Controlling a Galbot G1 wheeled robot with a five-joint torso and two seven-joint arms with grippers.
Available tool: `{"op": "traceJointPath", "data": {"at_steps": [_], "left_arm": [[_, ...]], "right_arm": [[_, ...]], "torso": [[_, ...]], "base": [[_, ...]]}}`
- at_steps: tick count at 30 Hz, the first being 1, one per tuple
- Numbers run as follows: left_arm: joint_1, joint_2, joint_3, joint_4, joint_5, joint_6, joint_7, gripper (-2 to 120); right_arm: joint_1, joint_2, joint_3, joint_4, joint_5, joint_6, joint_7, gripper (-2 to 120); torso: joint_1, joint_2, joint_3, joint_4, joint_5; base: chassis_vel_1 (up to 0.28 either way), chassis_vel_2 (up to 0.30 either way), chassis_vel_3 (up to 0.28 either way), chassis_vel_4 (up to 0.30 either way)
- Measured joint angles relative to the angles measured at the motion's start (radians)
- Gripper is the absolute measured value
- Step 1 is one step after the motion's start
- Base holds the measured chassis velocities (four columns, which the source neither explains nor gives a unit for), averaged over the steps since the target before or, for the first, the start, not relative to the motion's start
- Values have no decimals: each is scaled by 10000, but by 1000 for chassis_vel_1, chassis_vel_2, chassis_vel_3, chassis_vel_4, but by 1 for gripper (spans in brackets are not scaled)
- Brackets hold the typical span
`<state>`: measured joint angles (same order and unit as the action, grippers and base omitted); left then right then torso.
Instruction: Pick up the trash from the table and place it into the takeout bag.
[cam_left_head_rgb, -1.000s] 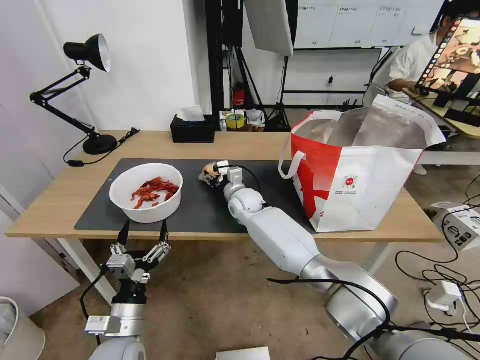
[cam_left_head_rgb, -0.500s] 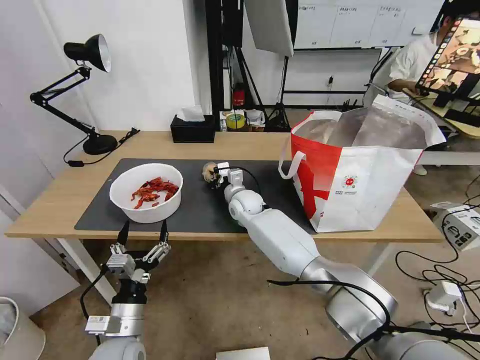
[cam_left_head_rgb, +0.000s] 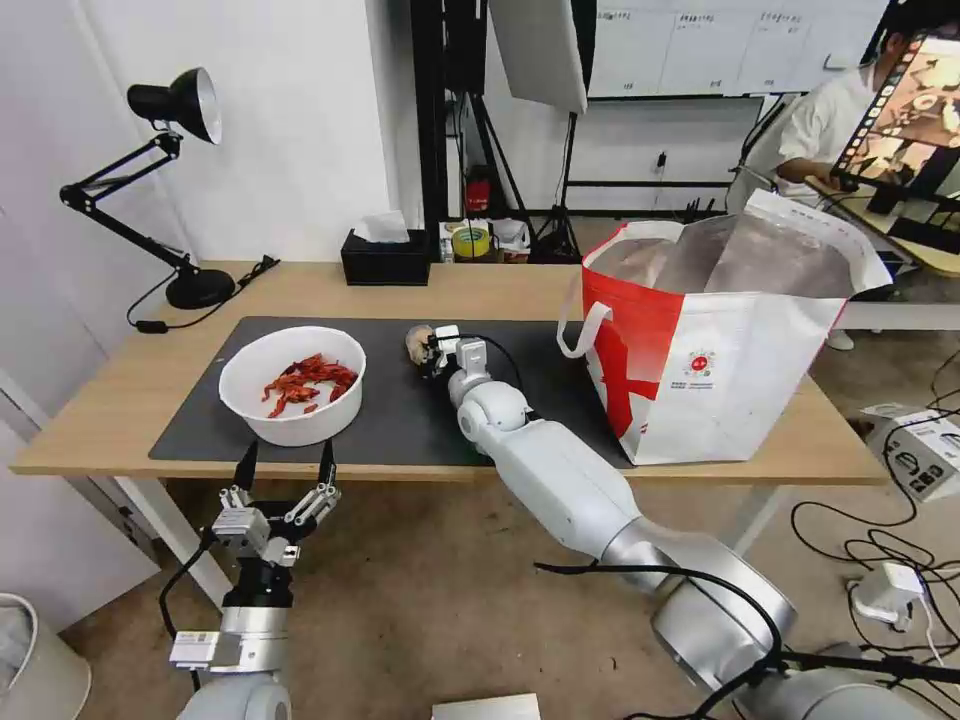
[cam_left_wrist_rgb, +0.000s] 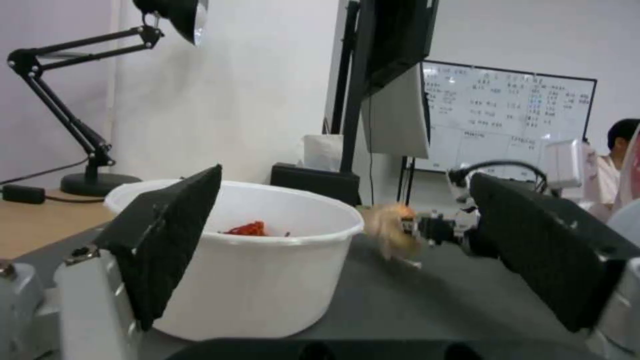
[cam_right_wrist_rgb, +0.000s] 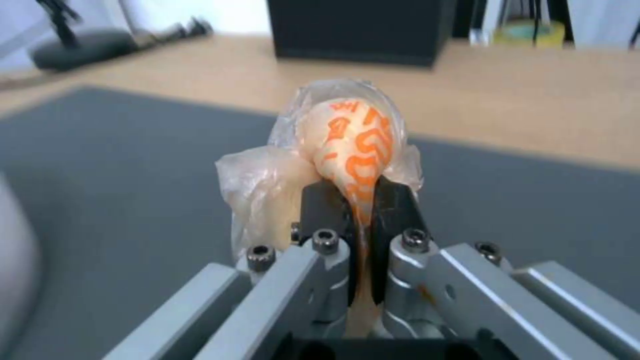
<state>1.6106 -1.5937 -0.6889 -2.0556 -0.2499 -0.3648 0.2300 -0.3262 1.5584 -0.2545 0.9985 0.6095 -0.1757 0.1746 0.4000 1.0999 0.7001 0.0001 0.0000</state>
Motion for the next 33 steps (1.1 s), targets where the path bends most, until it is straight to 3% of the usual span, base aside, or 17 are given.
{"op": "traceJointPath", "data": {"at_steps": [22,33], "left_arm": [[45,7,-88,-40,-38,9,-3,100],[-17,5,-34,-12,-36,30,-3,100]], "right_arm": [[-337,-998,-419,4310,66,-274,534,3],[-758,-1578,558,6287,68,-310,761,2]], "torso": [[0,0,-2,0,0],[0,0,-1,-1,1]], "base": [[0,0,0,0],[0,0,0,0]]}}
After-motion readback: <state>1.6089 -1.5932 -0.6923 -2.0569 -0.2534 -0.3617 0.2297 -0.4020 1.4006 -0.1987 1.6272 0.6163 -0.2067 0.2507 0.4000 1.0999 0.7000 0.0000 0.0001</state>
